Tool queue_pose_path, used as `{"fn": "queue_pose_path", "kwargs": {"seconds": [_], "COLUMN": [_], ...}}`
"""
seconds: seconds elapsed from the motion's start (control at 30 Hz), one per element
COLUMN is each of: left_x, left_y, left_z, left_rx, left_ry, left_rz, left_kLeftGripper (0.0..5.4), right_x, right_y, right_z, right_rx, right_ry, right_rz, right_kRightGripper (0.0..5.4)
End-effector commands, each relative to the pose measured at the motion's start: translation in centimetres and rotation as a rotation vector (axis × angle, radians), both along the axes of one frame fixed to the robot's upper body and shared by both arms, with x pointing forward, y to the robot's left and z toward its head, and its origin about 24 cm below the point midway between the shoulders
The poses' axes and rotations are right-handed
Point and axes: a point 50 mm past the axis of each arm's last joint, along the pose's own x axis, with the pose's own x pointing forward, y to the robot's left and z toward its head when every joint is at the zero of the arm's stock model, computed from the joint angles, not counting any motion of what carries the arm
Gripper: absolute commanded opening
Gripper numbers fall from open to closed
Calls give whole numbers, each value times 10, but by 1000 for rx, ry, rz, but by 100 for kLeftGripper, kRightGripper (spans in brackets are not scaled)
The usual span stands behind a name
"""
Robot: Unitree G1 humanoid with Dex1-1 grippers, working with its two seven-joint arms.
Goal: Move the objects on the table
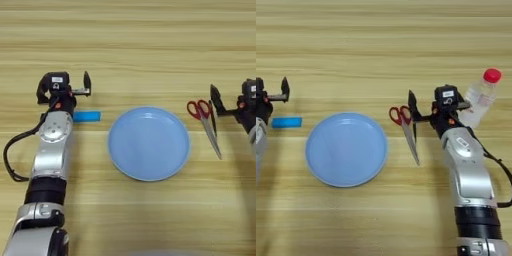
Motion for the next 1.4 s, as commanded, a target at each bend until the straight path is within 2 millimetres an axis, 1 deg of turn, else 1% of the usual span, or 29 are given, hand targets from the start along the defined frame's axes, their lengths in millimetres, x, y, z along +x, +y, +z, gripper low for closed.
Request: {"fn": "queue_pose_path", "kwargs": {"seconds": [0.03,0.2,0.47,0.6,0.77,1.4], "left_x": [-1,-1,-1,-1,-1,-2], "left_y": [-1,-1,0,0,1,0], "left_z": [0,0,0,-1,-1,0], "left_rx": [-10,-11,-14,-14,-14,-16], "left_ry": [-2,-2,0,1,2,-2], "left_rz": [2,3,7,8,10,11], "left_kLeftGripper": [536,536,536,536,536,536], "right_x": [1,1,1,0,-2,-1], "right_y": [-4,-11,-14,-16,-11,-11], "right_z": [-10,-21,-35,-39,-44,-54], "right_rx": [-32,-75,-148,-162,-164,-198], "right_ry": [56,111,185,208,226,274], "right_rz": [-7,-29,-29,-32,-2,-4], "right_kRightGripper": [540,540,540,540,540,540]}}
